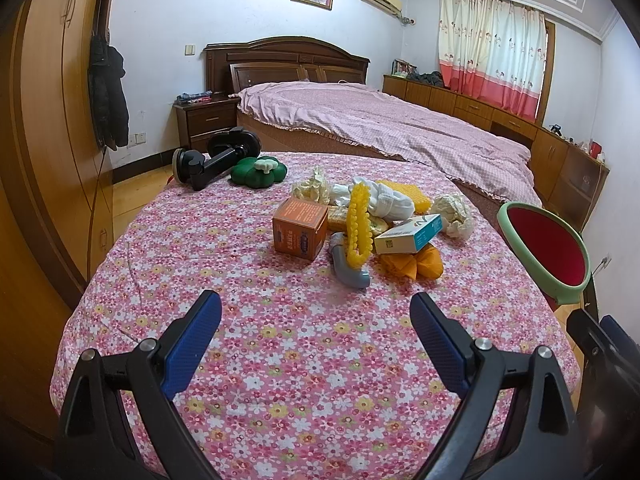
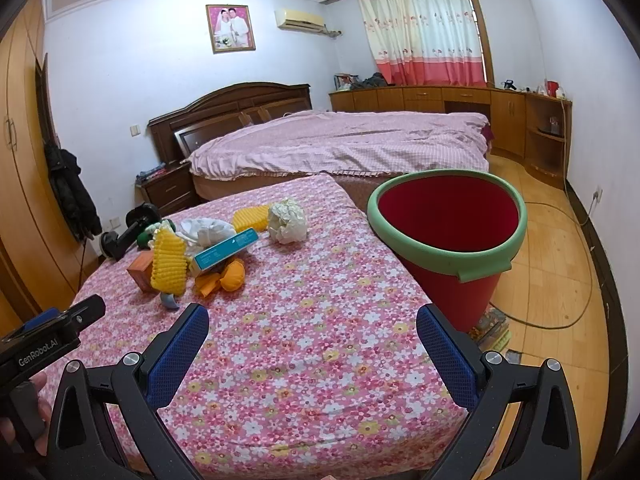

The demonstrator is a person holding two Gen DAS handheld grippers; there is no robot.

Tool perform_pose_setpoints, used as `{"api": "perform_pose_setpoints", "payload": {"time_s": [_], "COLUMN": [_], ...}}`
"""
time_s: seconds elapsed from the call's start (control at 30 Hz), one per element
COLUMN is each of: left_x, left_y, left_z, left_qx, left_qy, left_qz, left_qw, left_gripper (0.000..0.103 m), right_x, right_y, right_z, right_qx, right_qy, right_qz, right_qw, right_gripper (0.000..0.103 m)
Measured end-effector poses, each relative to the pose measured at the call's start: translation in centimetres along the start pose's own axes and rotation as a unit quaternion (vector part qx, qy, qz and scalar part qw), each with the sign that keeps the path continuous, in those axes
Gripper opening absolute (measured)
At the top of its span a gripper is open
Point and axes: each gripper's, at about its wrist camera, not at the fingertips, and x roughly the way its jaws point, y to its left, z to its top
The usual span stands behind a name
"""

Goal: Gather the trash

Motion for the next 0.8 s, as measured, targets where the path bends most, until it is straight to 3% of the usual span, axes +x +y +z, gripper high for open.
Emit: {"api": "perform_pose_setpoints", "payload": {"time_s": [0.8], "left_x": [-0.07], "left_y": [0.17], "left_z": [0.19], "left_qx": [-0.003], "left_qy": [-0.003], "left_qz": [0.001], "left_qw": [1.0000], "left_gripper": [0.095], "right_x": [0.10], "right_y": [0.08], "right_z": [-0.06], "right_qx": [-0.002], "right_qy": [-0.001], "right_qz": [0.002], "right_qw": [1.000], "right_gripper": [0.103]}}
